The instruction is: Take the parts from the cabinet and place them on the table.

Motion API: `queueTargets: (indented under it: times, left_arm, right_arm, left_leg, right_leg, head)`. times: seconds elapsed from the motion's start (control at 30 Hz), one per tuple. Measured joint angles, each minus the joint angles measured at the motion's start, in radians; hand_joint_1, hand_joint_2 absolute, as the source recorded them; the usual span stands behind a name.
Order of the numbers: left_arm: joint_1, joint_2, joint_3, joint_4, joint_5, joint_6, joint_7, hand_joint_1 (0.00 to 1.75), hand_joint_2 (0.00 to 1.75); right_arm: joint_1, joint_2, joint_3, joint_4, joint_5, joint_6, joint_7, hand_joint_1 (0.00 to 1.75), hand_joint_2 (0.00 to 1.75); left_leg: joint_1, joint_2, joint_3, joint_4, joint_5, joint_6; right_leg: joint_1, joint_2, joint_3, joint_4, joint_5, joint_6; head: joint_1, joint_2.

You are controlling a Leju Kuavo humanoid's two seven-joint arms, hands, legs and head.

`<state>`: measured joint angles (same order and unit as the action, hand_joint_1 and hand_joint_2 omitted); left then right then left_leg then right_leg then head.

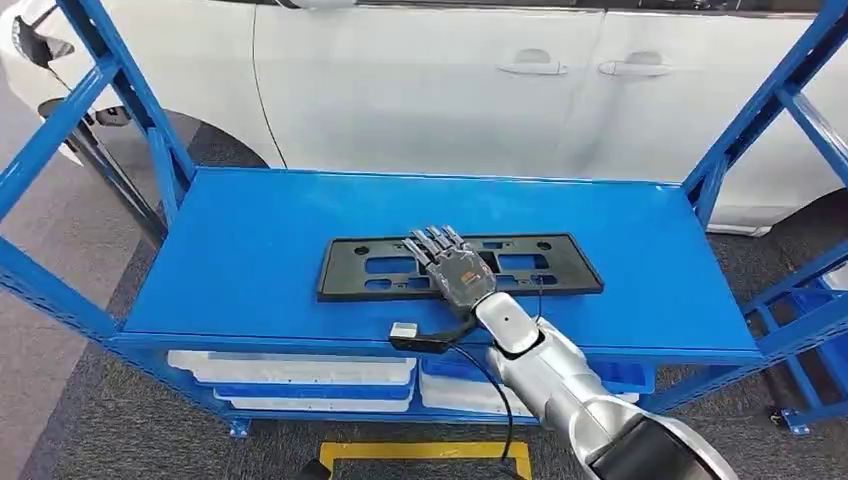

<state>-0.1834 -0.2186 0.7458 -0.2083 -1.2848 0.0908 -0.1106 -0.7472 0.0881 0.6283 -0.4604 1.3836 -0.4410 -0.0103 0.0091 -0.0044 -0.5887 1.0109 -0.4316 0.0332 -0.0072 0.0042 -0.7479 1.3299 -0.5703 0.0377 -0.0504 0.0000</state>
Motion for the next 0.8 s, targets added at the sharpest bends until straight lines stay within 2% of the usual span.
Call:
queueTargets:
  times: [0.03,0.1,0.13,0.17,0.23,0.27,0.3,0.33,0.37,0.43,0.47,0.5,0.53,0.57,0.6,0.63,0.67,0.7,0.77,0.8]
  left_arm:
    - [0.000,0.000,0.000,0.000,0.000,0.000,-0.001,0.00,0.00]
    - [-0.002,0.000,0.000,0.000,0.000,0.000,-0.002,0.00,0.00]
    - [-0.002,-0.002,0.000,0.000,0.000,0.000,-0.002,0.00,0.00]
    - [-0.003,-0.003,0.000,0.000,0.000,0.000,-0.003,0.00,0.00]
    - [-0.006,-0.003,0.000,0.000,0.000,0.000,-0.004,0.00,0.00]
    - [-0.006,-0.003,0.000,0.000,0.000,-0.001,-0.005,0.00,0.00]
    - [-0.006,-0.003,0.000,0.000,0.000,-0.001,-0.005,0.00,0.00]
    - [-0.006,-0.003,0.000,0.000,0.000,0.000,-0.006,0.00,0.00]
    - [-0.007,-0.003,0.000,0.000,0.001,0.000,-0.006,0.00,0.00]
    - [-0.006,-0.003,0.000,0.000,0.002,0.000,-0.007,0.00,0.00]
    - [-0.004,-0.002,0.000,0.000,0.002,0.000,-0.006,0.00,0.00]
    - [-0.002,-0.001,0.000,0.000,0.002,0.000,-0.006,0.00,0.00]
    - [-0.002,0.000,0.000,0.000,0.002,0.000,-0.006,0.00,0.00]
    - [-0.003,0.000,0.000,0.000,0.002,0.000,-0.006,0.00,0.00]
    - [-0.004,0.000,0.000,0.000,0.002,-0.001,-0.006,0.00,0.00]
    - [-0.005,0.000,0.000,0.000,0.002,-0.002,-0.006,0.00,0.00]
    - [-0.006,0.000,0.000,0.000,0.002,-0.002,-0.005,0.00,0.00]
    - [-0.006,0.000,0.000,0.000,0.002,-0.002,-0.004,0.00,0.00]
    - [-0.003,0.001,0.000,0.000,0.002,-0.002,-0.002,0.00,0.00]
    - [-0.003,0.000,-0.001,0.000,0.002,-0.003,-0.002,0.00,0.00]
  right_arm:
    - [0.000,-0.001,0.000,0.002,0.004,0.000,0.000,1.73,1.75]
    - [-0.002,-0.002,0.000,0.003,0.005,0.000,0.000,1.73,1.75]
    - [-0.003,-0.002,0.000,0.003,0.005,0.000,0.000,1.73,1.75]
    - [-0.003,-0.002,0.000,0.004,0.005,0.000,0.000,1.73,1.75]
    - [-0.003,-0.003,0.000,0.004,0.005,0.000,0.001,1.75,1.75]
    - [-0.003,-0.006,0.000,0.005,0.006,0.000,0.001,1.75,1.75]
    - [-0.003,-0.006,0.000,0.005,0.006,0.000,0.001,1.75,1.75]
    - [-0.004,-0.006,0.000,0.005,0.008,0.000,0.001,1.75,1.75]
    - [-0.004,-0.006,0.000,0.005,0.009,0.000,0.001,1.75,1.75]
    - [-0.002,-0.006,0.000,0.006,0.017,-0.001,0.002,1.75,1.75]
    - [-0.002,-0.006,0.000,0.006,0.022,-0.001,0.003,1.75,1.75]
    - [-0.002,-0.006,0.000,0.006,0.023,-0.001,0.003,1.75,1.75]
    - [-0.002,-0.006,0.000,0.006,0.025,-0.001,0.003,1.75,1.75]
    - [-0.002,-0.006,0.000,0.006,0.026,-0.001,0.003,1.75,1.75]
    - [-0.003,-0.006,0.000,0.006,0.029,-0.001,0.005,1.75,1.75]
    - [-0.003,-0.006,0.000,0.006,0.034,-0.001,0.008,1.75,1.75]
    - [-0.004,-0.007,0.000,0.006,0.040,-0.001,0.010,1.75,1.75]
    - [-0.005,-0.008,0.000,0.005,0.046,-0.003,0.011,1.75,1.75]
    - [-0.005,-0.010,0.000,-0.001,0.056,-0.012,0.004,1.75,1.75]
    - [-0.004,-0.011,-0.001,-0.012,0.042,-0.016,-0.018,1.75,1.75]
  left_leg:
    - [-0.001,-0.001,0.001,0.000,0.000,0.000]
    - [-0.004,-0.002,0.005,0.000,-0.001,-0.001]
    - [-0.004,-0.002,0.005,-0.001,-0.001,-0.002]
    - [-0.010,-0.002,0.001,0.001,-0.001,-0.009]
    - [-0.006,-0.001,0.000,-0.001,-0.001,-0.018]
    - [-0.005,-0.001,0.002,-0.006,0.002,-0.024]
    - [-0.012,-0.001,0.003,-0.005,-0.001,-0.030]
    - [-0.007,0.000,-0.003,0.013,-0.017,-0.035]
    - [-0.006,-0.001,-0.027,0.067,-0.052,-0.039]
    - [-0.002,-0.001,-0.104,0.229,-0.127,-0.047]
    - [-0.001,-0.001,-0.137,0.296,-0.145,-0.051]
    - [0.001,0.000,-0.148,0.313,-0.137,-0.053]
    - [0.003,0.000,-0.135,0.281,-0.108,-0.054]
    - [0.005,0.000,-0.099,0.206,-0.061,-0.055]
    - [0.007,0.001,-0.051,0.107,-0.011,-0.055]
    - [0.009,0.003,-0.016,0.024,0.011,-0.053]
    - [0.003,0.001,-0.004,0.015,-0.008,-0.048]
    - [0.005,-0.001,-0.009,0.016,-0.004,-0.034]
    - [-0.001,-0.002,-0.013,0.017,-0.004,-0.024]
    - [0.003,-0.002,-0.012,0.012,0.000,-0.017]
  right_leg:
    - [0.001,0.000,0.025,-0.050,0.035,-0.004]
    - [0.006,0.000,0.120,-0.241,0.127,-0.021]
    - [0.011,0.000,0.154,-0.317,0.140,-0.032]
    - [0.014,-0.002,0.158,-0.325,0.137,-0.034]
    - [0.018,-0.002,0.154,-0.326,0.138,-0.037]
    - [0.019,-0.002,0.154,-0.329,0.140,-0.042]
    - [0.007,-0.002,0.161,-0.344,0.147,-0.047]
    - [0.006,-0.004,0.168,-0.352,0.151,-0.049]
    - [0.004,-0.006,0.169,-0.353,0.150,-0.054]
    - [0.005,-0.007,0.168,-0.351,0.149,-0.057]
    - [0.005,-0.006,0.168,-0.350,0.148,-0.057]
    - [0.005,-0.006,0.168,-0.348,0.146,-0.057]
    - [0.004,-0.005,0.169,-0.346,0.144,-0.056]
    - [0.003,-0.004,0.171,-0.341,0.140,-0.052]
    - [0.001,-0.003,0.172,-0.334,0.134,-0.049]
    - [0.001,-0.003,0.171,-0.326,0.128,-0.043]
    - [0.010,-0.003,0.165,-0.319,0.124,-0.037]
    - [0.009,-0.002,0.161,-0.318,0.125,-0.034]
    - [0.007,-0.003,0.162,-0.321,0.127,-0.024]
    - [0.007,-0.002,0.161,-0.319,0.126,-0.019]
  head:
    - [0.000,0.000]
    - [0.000,0.000]
    - [0.000,0.000]
    - [0.000,0.000]
    - [0.000,0.000]
    - [0.000,0.000]
    - [0.000,0.000]
    - [0.000,0.000]
    - [0.000,0.000]
    - [0.000,0.000]
    - [0.000,0.000]
    - [0.000,0.000]
    - [0.000,0.000]
    - [0.000,0.000]
    - [0.000,0.000]
    - [0.000,0.000]
    - [0.000,0.000]
    - [0.000,0.000]
    - [0.000,0.000]
    - [0.000,0.000]
